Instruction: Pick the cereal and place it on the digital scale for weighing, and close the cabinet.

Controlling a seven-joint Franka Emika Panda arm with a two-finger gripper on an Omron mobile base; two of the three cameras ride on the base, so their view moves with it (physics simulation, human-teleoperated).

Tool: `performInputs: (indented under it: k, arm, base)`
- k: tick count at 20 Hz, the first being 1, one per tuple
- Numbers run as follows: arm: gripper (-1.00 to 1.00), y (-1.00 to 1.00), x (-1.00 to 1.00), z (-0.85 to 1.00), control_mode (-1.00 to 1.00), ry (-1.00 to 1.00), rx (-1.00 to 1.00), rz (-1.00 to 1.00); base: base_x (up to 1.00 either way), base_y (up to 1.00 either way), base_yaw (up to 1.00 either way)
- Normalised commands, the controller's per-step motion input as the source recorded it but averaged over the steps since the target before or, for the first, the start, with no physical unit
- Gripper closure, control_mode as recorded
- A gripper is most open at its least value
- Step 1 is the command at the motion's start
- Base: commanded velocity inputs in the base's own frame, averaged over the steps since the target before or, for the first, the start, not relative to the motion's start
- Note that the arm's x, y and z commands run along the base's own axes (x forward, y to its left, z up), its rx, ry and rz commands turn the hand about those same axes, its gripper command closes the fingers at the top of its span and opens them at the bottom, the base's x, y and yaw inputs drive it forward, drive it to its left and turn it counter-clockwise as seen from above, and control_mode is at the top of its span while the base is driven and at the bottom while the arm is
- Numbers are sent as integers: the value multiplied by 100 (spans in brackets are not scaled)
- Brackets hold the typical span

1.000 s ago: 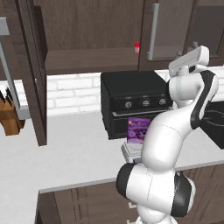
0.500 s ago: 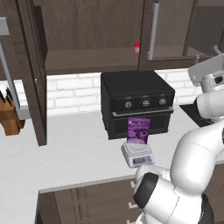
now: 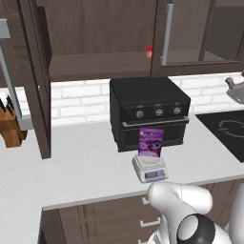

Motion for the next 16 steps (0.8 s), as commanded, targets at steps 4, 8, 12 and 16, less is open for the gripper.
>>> performInputs:
  k: [4,8,12,16]
  arm:
    - [-100,100,-32,0,-100,-38,-32,-13]
    - [-100,100,-34,0,-100,-37,-6,-6]
    - [-100,100,-18,-15,-100,-27,0,0]
    - [-100,100,-20,-13,-100,-28,0,0]
  base:
    - [0,0,0]
    - [0,0,0]
    - [0,0,0]
    - [0,0,0]
